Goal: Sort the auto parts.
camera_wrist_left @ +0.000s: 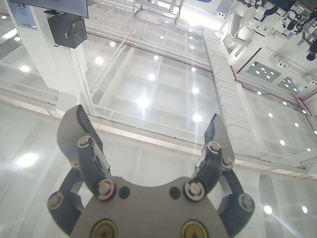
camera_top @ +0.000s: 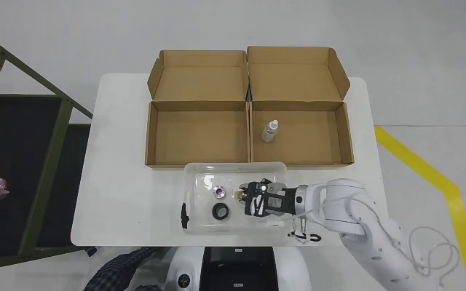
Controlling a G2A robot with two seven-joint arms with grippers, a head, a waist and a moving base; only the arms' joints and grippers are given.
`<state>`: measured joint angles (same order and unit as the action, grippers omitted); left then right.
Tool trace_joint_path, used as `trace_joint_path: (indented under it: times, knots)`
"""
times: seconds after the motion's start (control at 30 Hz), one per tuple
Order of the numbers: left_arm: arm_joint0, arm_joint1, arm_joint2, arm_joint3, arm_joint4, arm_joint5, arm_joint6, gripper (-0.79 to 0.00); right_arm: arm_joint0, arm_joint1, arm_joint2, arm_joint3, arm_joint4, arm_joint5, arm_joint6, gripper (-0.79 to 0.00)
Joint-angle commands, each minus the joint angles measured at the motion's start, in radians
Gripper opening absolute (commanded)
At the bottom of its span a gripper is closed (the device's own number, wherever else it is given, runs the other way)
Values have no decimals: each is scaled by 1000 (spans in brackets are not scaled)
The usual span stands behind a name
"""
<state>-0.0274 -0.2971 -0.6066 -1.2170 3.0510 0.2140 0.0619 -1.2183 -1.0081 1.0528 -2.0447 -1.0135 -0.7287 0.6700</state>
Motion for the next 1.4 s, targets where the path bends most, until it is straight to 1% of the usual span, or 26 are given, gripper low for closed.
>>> trace_joint_path:
  times: [0.0, 0.1, 0.37, 0.53, 0.67, 0.77, 0.9, 1.13, 1.37]
  knots:
    - [0, 0, 0, 0, 0, 0, 0, 0, -19, 1, 27, 3, 21, 20, -91, -785]
    - [0, 0, 0, 0, 0, 0, 0, 0, -52, 1, 54, 13, 71, 43, -180, -785]
    - [0, 0, 0, 0, 0, 0, 0, 0, -110, 1, 123, 15, 226, 67, -369, -785]
    - [0, 0, 0, 0, 0, 0, 0, 0, -142, 0, 164, 28, 316, 81, -446, -785]
    - [0, 0, 0, 0, 0, 0, 0, 0, -154, 0, 187, 50, 410, 66, -479, -785]
    - [0, 0, 0, 0, 0, 0, 0, 0, -155, 1, 193, 77, 518, 17, -471, -785]
    - [0, 0, 0, 0, 0, 0, 0, 0, -159, 4, 225, 66, 558, 10, -463, -785]
    - [0, 0, 0, 0, 0, 0, 0, 0, -186, 5, 276, 65, 629, -3, -499, -785]
    - [0, 0, 0, 0, 0, 0, 0, 0, -205, 4, 308, 50, 632, 0, -506, -785]
